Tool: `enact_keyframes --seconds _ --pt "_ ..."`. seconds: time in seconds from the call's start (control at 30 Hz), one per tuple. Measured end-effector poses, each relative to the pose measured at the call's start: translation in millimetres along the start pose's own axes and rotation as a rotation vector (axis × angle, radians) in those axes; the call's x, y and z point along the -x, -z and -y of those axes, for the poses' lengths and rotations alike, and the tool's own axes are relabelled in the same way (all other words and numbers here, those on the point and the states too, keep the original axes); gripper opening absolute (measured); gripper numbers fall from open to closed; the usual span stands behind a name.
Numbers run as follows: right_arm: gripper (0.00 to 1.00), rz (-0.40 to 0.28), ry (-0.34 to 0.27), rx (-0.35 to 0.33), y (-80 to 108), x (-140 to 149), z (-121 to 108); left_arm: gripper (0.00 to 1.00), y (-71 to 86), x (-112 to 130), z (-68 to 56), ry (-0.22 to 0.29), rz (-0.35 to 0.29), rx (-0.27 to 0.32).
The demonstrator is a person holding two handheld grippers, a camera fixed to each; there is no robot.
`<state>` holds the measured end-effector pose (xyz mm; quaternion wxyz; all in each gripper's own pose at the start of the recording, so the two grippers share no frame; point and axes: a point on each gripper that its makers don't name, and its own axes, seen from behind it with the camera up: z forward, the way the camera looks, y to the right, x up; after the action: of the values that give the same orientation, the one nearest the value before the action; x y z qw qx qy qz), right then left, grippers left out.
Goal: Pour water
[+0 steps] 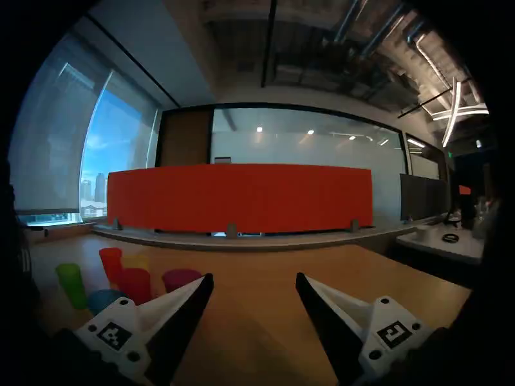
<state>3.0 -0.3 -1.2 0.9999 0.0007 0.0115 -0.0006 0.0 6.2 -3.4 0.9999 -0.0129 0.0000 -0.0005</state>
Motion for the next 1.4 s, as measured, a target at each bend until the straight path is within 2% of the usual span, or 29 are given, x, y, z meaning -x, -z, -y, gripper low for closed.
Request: enact_keyframes --seconds 0.2,1.4 --pt "0.99 0.021 0.002 0.009 -0.9 3.9 -2.8 0.80 0.0 -0.1 -0.1 0.000 0.000 0.000" --pt "0.99 0.024 0.000 0.009 -2.6 3.4 -2.6 0.80 -0.5 0.1 0.2 0.000 0.000 0.000"
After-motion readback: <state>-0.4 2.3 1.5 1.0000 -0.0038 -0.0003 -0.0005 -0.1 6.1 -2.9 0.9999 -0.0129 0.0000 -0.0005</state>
